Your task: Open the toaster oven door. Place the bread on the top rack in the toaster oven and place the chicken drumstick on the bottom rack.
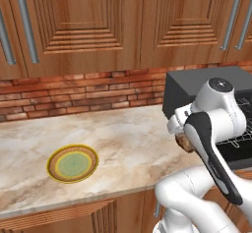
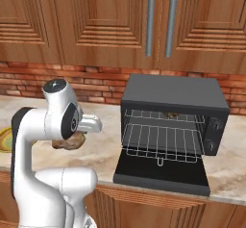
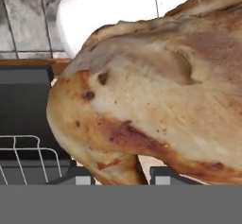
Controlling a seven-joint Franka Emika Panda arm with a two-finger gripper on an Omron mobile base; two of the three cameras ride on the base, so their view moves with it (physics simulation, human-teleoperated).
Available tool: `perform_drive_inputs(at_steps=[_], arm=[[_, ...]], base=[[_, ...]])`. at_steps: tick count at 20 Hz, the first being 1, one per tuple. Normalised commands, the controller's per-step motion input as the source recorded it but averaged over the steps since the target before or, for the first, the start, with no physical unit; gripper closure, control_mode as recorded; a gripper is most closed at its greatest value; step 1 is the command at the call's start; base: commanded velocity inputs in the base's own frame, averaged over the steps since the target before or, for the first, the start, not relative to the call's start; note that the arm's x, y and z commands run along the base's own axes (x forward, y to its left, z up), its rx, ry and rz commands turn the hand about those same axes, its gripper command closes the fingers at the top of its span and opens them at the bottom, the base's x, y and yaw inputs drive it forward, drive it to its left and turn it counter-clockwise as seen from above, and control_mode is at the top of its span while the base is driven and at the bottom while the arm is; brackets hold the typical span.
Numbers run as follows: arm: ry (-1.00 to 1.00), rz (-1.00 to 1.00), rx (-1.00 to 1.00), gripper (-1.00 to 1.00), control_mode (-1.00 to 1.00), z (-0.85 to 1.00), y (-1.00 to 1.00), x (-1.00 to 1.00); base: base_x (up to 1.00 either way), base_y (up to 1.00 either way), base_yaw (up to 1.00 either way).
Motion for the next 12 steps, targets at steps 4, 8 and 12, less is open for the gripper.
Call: perform_drive_inputs(at_steps=[4, 8, 12], arm=[[-0.21, -0.25, 0.00, 1.00, -1.00, 0.20, -0.74, -0.48], [-0.06, -0.38, 0.00, 1.00, -1.00, 0.27, -0.70, -0.04], [0.00, -0.48, -0.04, 1.00, -1.00, 0.04, -0.60, 0.02]], base=[[0.00, 0.00, 0.00], [0.00, 0.00, 0.00], [0.00, 0.00, 0.00]])
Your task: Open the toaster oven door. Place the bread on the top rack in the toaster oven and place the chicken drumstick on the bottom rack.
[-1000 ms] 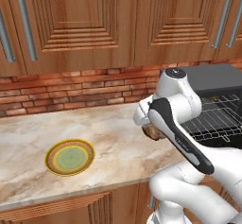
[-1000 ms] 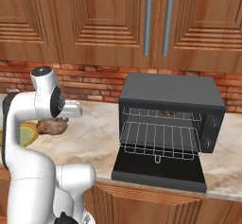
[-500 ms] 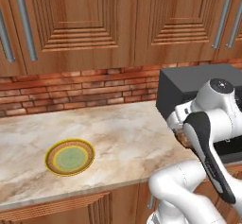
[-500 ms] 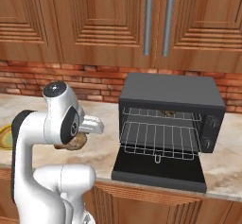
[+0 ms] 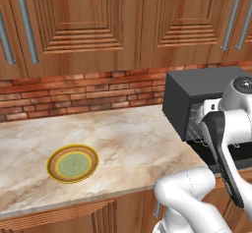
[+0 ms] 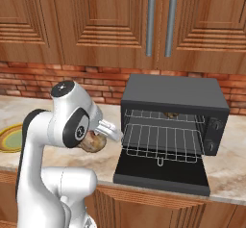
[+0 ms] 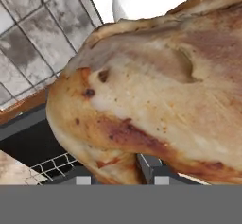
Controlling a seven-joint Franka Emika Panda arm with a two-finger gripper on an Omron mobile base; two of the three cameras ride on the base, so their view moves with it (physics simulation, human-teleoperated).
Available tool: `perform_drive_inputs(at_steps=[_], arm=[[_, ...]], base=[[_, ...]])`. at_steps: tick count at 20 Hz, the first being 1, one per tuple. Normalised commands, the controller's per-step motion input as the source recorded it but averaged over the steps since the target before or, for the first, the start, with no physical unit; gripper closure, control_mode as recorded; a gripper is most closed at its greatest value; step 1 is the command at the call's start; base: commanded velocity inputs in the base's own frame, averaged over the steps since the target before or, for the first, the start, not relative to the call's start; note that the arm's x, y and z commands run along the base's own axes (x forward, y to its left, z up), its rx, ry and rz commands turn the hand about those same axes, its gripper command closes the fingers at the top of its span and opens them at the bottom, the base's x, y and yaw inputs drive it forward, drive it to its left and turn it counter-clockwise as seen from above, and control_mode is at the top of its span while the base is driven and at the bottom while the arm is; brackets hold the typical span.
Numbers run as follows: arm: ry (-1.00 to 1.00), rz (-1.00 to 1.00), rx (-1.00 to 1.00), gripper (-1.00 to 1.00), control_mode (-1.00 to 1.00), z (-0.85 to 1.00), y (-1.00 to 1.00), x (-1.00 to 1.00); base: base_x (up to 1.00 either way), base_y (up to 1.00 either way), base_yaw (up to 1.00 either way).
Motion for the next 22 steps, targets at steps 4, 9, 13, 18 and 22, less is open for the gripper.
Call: perform_drive_inputs(at_steps=[4, 9, 13, 18, 22], arm=[[0.00, -0.50, -0.01, 1.00, -1.00, 0.00, -0.67, 0.26], [0.00, -0.44, 0.01, 1.00, -1.00, -0.06, -0.69, 0.20], [0.00, -0.35, 0.07, 1.00, -1.00, -0.34, -0.50, 0.00], [0.00, -0.23, 0.12, 1.00, -1.00, -0.30, -0.22, 0.11], [0.00, -0.09, 0.16, 1.00, -1.00, -0.31, -0.24, 0.25]], base=[[0.00, 0.00, 0.00], [0.00, 0.00, 0.00], [0.00, 0.00, 0.00], [0.00, 0.00, 0.00], [0.00, 0.00, 0.00]])
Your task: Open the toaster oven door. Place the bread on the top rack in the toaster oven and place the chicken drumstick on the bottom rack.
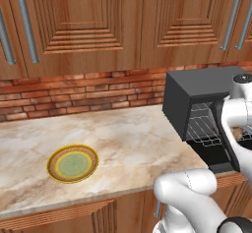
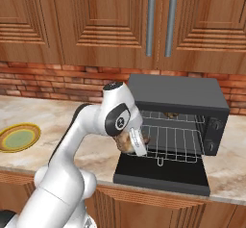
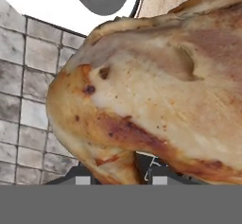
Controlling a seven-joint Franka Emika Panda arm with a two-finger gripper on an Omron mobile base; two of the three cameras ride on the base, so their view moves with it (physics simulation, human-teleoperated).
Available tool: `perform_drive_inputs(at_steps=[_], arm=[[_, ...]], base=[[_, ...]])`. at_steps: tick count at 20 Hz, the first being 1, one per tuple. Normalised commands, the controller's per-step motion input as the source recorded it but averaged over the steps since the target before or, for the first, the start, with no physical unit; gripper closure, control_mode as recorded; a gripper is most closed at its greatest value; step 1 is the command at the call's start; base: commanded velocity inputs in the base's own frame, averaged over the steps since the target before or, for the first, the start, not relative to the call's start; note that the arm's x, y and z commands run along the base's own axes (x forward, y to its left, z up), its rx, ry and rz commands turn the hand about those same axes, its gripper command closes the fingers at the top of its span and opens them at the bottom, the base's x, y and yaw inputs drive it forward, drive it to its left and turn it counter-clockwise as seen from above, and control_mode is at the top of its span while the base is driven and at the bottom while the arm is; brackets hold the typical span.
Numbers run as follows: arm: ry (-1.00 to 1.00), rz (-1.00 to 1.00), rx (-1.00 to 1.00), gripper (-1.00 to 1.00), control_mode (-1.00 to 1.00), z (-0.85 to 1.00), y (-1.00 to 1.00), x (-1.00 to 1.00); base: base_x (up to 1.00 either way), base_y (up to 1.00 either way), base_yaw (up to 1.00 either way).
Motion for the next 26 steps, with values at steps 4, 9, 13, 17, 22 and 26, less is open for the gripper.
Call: perform_drive_inputs(at_steps=[4, 9, 13, 17, 22, 26], arm=[[-0.03, 0.00, 0.18, 1.00, -1.00, -0.17, -0.31, 0.27], [-0.14, 0.00, 0.13, 1.00, -1.00, -0.32, -0.09, 0.22], [-0.17, 0.00, 0.04, 1.00, -1.00, -0.41, -0.03, 0.26], [-0.17, -0.01, 0.00, 1.00, -1.00, -0.39, -0.07, 0.06], [-0.09, -0.03, 0.00, 1.00, -1.00, -0.10, -0.01, 0.18], [-0.01, -0.04, 0.00, 1.00, -1.00, 0.00, -0.09, 0.28]], base=[[0.00, 0.00, 0.00], [0.00, 0.00, 0.00], [0.00, 0.00, 0.00], [0.00, 0.00, 0.00], [0.00, 0.00, 0.00], [0.00, 0.00, 0.00]])
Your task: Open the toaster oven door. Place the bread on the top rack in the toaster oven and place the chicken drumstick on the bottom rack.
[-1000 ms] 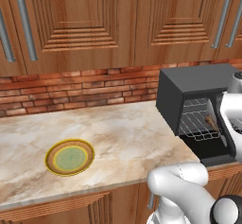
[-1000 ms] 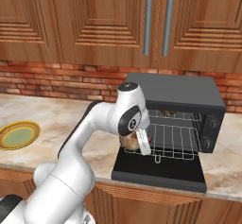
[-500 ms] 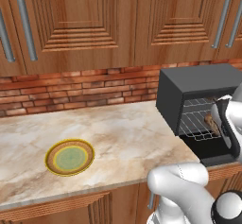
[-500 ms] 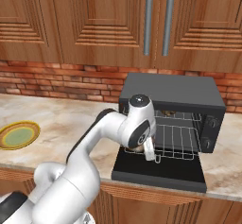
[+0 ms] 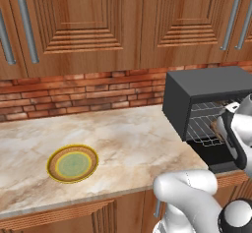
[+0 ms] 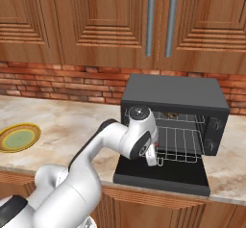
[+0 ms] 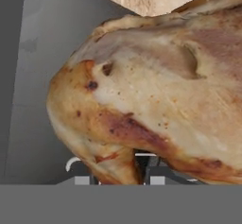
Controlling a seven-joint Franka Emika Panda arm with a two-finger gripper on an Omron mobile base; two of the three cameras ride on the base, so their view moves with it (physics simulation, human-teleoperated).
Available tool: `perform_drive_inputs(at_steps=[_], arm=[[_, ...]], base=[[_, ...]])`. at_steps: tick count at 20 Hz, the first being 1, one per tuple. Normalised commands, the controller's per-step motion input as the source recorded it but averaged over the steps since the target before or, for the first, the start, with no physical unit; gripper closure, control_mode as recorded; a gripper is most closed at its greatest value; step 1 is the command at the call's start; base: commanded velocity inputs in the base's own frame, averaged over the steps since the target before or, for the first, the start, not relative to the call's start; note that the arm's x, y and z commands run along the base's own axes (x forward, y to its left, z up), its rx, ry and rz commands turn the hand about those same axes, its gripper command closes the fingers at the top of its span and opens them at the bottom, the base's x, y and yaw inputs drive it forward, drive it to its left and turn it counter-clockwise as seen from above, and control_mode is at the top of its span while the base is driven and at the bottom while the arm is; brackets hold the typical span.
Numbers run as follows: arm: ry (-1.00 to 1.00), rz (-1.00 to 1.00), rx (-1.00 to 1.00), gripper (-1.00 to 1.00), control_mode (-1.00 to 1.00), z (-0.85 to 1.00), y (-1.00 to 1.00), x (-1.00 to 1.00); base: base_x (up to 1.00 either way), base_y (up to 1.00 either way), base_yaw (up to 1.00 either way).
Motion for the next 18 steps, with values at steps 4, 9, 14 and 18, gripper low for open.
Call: perform_drive_inputs(at_steps=[4, 9, 14, 18], arm=[[0.00, -0.03, 0.00, 1.00, -1.00, -0.01, -0.17, 0.29], [0.00, -0.01, 0.00, 1.00, -1.00, -0.18, -0.20, 0.32], [0.00, -0.01, 0.00, 1.00, -1.00, -0.19, -0.22, 0.20], [0.00, 0.00, 0.00, 1.00, -1.00, -0.18, -0.20, 0.17]], base=[[0.00, 0.00, 0.00], [0.00, 0.00, 0.00], [0.00, 0.00, 0.00], [0.00, 0.00, 0.00]])
